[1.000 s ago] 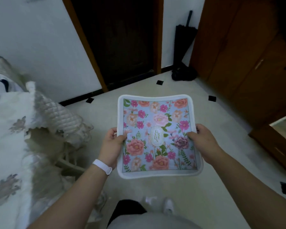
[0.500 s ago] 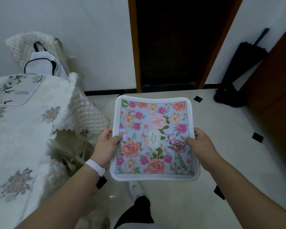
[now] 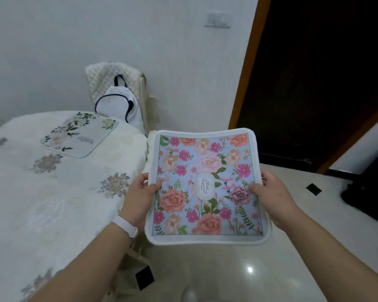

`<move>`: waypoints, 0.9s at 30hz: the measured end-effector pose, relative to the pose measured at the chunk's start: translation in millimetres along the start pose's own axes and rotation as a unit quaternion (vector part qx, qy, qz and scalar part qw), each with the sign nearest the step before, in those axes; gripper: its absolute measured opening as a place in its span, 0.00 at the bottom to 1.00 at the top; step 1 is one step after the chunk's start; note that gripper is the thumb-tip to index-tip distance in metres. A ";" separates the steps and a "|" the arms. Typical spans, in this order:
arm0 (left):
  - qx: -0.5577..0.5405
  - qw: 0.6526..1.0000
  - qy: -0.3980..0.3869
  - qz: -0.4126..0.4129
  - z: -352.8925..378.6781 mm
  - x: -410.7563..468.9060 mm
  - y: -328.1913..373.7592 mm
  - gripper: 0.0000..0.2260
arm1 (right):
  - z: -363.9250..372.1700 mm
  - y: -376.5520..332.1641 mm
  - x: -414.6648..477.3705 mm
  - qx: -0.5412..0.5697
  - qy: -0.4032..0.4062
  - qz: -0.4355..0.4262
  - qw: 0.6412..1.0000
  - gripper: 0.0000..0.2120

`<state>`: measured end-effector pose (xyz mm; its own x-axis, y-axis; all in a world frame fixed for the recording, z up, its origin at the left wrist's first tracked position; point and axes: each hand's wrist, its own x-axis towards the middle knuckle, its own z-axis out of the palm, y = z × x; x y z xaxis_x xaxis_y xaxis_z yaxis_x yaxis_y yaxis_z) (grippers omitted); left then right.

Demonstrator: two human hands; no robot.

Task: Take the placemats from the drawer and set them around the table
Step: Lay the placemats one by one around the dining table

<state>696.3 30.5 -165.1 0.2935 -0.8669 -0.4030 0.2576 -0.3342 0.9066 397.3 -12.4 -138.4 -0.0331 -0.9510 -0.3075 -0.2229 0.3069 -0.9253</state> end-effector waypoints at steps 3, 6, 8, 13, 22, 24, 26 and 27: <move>-0.015 0.998 0.050 0.019 -28.4 10.6 15.7 0.08 | 34.2 -27.8 35.5 -0.010 -0.048 -0.014 0.999 0.09; -0.043 0.992 0.114 0.026 -58.3 15.6 25.6 0.06 | 78.8 -50.3 67.1 -0.035 -0.114 -0.025 0.993 0.09; -0.059 0.986 0.154 0.020 -76.8 18.0 28.8 0.06 | 110.0 -62.7 85.2 -0.051 -0.158 -0.029 0.986 0.10; -0.112 0.963 0.245 0.006 -113.8 31.5 31.0 0.08 | 182.9 -87.6 139.4 -0.090 -0.270 -0.038 0.958 0.09; -0.190 0.902 0.388 -0.005 -128.4 95.7 44.4 0.13 | 301.4 -139.8 265.7 -0.155 -0.437 -0.046 0.885 0.09; -0.184 0.889 0.420 0.001 -128.8 110.0 50.2 0.11 | 324.5 -143.4 287.1 -0.171 -0.459 -0.040 0.871 0.10; -0.178 0.873 0.453 0.005 -130.9 118.2 54.4 0.10 | 350.3 -143.2 302.5 -0.190 -0.474 -0.046 0.859 0.09; -0.177 0.865 0.469 0.005 -133.0 120.3 56.1 0.09 | 363.7 -144.1 306.7 -0.199 -0.483 -0.052 0.851 0.08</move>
<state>868.4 -43.3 -179.3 0.8726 -0.1322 -0.4703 0.4680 -0.0498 0.8823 773.6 -334.5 -180.2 0.7805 -0.4384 -0.4457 -0.4943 0.0038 -0.8693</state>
